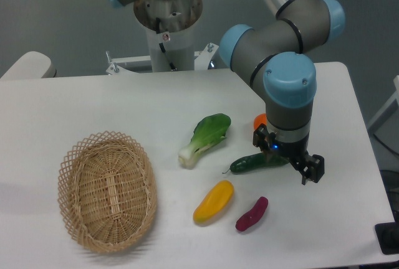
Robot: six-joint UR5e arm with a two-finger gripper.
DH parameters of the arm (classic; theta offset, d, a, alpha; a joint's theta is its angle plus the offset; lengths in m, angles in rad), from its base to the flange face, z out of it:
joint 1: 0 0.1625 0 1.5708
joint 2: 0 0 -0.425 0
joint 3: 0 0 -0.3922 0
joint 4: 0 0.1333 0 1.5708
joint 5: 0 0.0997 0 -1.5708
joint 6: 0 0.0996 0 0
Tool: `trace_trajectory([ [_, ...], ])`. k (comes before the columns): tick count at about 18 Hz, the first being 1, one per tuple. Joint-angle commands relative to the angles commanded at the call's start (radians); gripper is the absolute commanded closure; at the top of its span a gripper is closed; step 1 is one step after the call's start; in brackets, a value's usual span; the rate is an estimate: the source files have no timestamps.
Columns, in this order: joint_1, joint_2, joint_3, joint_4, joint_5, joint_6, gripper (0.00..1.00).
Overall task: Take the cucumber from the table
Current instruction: 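Move the gripper over the green cucumber and lower toward it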
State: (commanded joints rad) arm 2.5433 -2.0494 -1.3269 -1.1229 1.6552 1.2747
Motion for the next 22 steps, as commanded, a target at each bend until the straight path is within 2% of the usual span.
trace_trajectory([
  [4, 0.0, 0.002, -0.002, 0.0, 0.012, 0.0, 0.0],
  [10, -0.02, 0.011, -0.051, 0.008, 0.024, -0.026, 0.0],
  [14, -0.035, 0.006, -0.058, 0.009, 0.022, -0.128, 0.0],
  [17, -0.055, -0.003, -0.066, 0.043, 0.012, -0.195, 0.0],
  [22, -0.069, -0.002, -0.124, 0.051, 0.008, -0.255, 0.0],
])
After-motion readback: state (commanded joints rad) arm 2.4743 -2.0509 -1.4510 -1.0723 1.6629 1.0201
